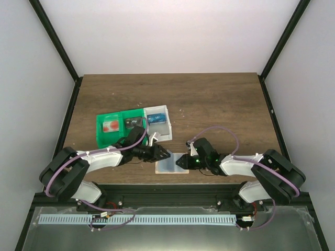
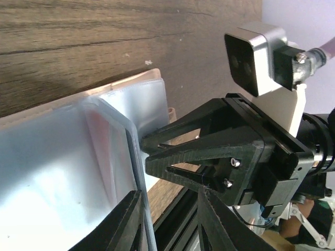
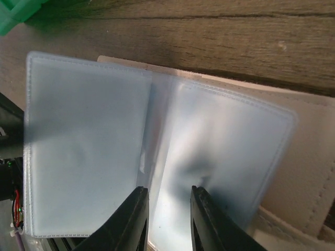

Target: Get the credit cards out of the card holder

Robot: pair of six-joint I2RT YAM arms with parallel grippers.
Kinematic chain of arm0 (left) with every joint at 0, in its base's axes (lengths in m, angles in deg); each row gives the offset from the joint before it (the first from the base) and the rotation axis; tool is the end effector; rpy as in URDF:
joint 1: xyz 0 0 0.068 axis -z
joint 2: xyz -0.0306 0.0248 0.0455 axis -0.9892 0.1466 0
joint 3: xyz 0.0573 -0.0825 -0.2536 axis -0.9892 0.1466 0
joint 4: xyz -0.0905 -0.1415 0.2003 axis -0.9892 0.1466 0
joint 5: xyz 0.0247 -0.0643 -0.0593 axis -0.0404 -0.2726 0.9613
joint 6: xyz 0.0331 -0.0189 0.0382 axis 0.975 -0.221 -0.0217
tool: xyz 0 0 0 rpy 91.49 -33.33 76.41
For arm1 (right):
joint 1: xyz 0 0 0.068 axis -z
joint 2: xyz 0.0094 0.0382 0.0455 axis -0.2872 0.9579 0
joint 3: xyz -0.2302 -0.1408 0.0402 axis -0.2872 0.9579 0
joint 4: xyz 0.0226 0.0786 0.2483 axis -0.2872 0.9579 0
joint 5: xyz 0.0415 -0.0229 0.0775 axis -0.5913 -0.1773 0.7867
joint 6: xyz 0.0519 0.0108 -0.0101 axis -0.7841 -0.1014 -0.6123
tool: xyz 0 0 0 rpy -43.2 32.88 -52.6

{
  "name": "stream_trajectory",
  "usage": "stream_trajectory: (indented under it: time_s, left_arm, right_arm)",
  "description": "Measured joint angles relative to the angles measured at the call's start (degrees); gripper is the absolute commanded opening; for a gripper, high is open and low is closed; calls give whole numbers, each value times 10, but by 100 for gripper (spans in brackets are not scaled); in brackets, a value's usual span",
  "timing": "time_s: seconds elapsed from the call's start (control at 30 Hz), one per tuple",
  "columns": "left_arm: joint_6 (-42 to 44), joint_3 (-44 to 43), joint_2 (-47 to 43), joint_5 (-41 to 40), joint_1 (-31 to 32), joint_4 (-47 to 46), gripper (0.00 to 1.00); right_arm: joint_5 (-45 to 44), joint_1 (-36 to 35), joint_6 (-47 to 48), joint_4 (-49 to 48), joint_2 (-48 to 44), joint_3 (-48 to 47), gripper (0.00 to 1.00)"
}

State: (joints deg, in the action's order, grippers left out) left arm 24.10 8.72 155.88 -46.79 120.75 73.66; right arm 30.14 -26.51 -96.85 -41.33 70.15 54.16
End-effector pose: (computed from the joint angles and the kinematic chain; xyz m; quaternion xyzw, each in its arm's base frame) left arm 0.1871 -0.1811 0.1540 0.0634 0.8709 -0.4830 0.0655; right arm 0.1545 0.1641 0.1207 -0.0658 0.9060 0.3922 0.1451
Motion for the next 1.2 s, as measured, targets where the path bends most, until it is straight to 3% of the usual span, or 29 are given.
stream_trajectory:
  time_s: [0.63,1.07,1.13,1.2]
  left_arm:
    - [-11,-16,25,26,21,-40,31]
    - [-25,-16,51,48,21,-94,32]
    - [-25,-16,59,50,21,-94,34]
    - [-22,-16,58,47,21,-84,42]
  right_arm:
    - [1,0,-4,-4,-3,3,18]
    - [-4,0,-15,-31,-65,22,20]
    - [-5,0,-15,-30,-71,22,21]
    - [-8,0,-17,-28,-74,22,22]
